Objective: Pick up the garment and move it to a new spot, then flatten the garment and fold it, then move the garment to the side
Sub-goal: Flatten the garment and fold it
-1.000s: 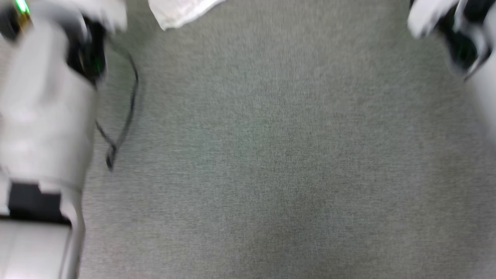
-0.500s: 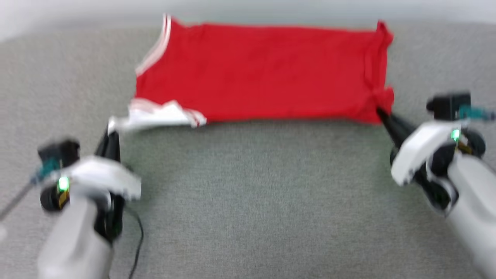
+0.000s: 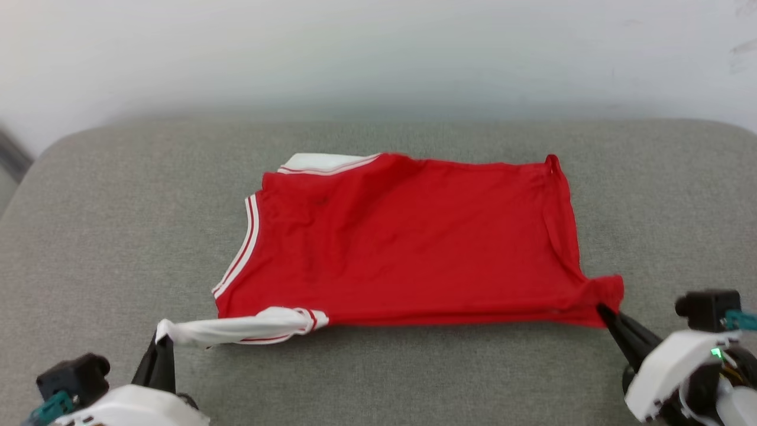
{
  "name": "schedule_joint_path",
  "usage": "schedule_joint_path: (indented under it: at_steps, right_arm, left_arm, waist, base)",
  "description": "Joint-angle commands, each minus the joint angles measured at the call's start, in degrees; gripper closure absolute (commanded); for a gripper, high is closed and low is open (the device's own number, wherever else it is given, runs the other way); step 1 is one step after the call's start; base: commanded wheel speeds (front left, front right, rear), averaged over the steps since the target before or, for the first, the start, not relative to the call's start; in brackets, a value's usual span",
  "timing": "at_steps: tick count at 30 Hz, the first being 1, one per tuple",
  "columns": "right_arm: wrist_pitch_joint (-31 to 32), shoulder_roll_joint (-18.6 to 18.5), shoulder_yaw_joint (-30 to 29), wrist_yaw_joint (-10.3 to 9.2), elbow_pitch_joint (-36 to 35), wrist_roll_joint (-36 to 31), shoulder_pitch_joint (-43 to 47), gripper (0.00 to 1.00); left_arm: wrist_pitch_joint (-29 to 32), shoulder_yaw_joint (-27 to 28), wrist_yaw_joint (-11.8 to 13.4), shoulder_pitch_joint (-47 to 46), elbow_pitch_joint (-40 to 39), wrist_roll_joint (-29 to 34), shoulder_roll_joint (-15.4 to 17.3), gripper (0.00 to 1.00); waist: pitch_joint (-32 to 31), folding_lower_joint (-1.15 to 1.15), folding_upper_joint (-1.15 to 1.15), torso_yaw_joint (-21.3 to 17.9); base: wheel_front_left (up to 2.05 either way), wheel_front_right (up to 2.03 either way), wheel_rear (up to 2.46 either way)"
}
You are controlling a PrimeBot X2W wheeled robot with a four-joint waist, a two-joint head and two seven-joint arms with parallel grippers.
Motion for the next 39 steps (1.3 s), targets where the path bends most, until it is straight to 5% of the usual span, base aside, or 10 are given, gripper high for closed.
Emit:
schedule_joint_path:
  at_steps: [1,6,10,18,36,37,38,39]
  right_arm:
    - [1.2,0.3,-2.8,-0.10,-2.2,-1.3,3.5,1.00]
    - [7.0,3.3,-11.6,-0.10,-11.1,-6.2,11.8,1.00]
    - [12.6,6.6,-17.3,-0.09,-18.3,-10.5,15.2,1.00]
    - [19.8,11.3,-20.8,-0.09,-20.8,-17.1,10.1,1.00]
    - [17.3,9.8,-11.9,-0.08,-3.9,-18.4,-7.4,0.98]
    - [17.0,9.8,-11.4,-0.08,-2.8,-18.2,-7.5,0.63]
    - [16.7,9.9,-10.9,-0.08,-1.9,-18.0,-7.6,0.45]
    - [16.4,9.9,-10.4,-0.08,-1.2,-17.8,-7.6,0.07]
  left_arm:
    - [1.6,0.5,2.2,2.5,-3.8,0.2,0.9,1.00]
    - [6.2,0.1,6.6,7.0,-14.9,1.3,2.7,1.00]
    - [8.2,-0.9,7.0,5.2,-18.0,2.3,3.9,1.00]
    - [7.9,-2.9,1.6,-6.6,-7.9,1.5,3.1,1.00]
    - [7.6,-7.3,-10.3,-27.7,20.2,-1.3,-1.5,0.98]
    - [8.1,-7.6,-11.1,-28.2,21.7,-1.7,-1.8,0.63]
    - [8.4,-7.8,-11.7,-28.8,22.9,-2.1,-2.1,0.25]
    - [8.3,-7.7,-12.3,-29.3,24.2,-2.5,-2.2,0.00]
  waist:
    - [-0.9,0.02,0.00,0.3]
    - [-1.3,0.02,0.00,0.7]
    - [-0.4,0.02,0.00,0.6]
    - [5.1,0.02,0.00,-0.6]
    - [14.9,0.02,0.00,-1.8]
    - [14.9,0.02,0.00,-1.8]
    - [14.8,0.02,0.00,-1.8]
    - [14.7,0.02,0.00,-1.8]
  base:
    - [0.00,0.00,0.00]
    - [0.00,0.00,0.00]
    - [0.00,0.00,0.00]
    - [0.00,0.00,0.00]
    - [0.00,0.00,0.00]
    - [0.00,0.00,0.00]
    - [0.00,0.00,0.00]
    - [0.00,0.00,0.00]
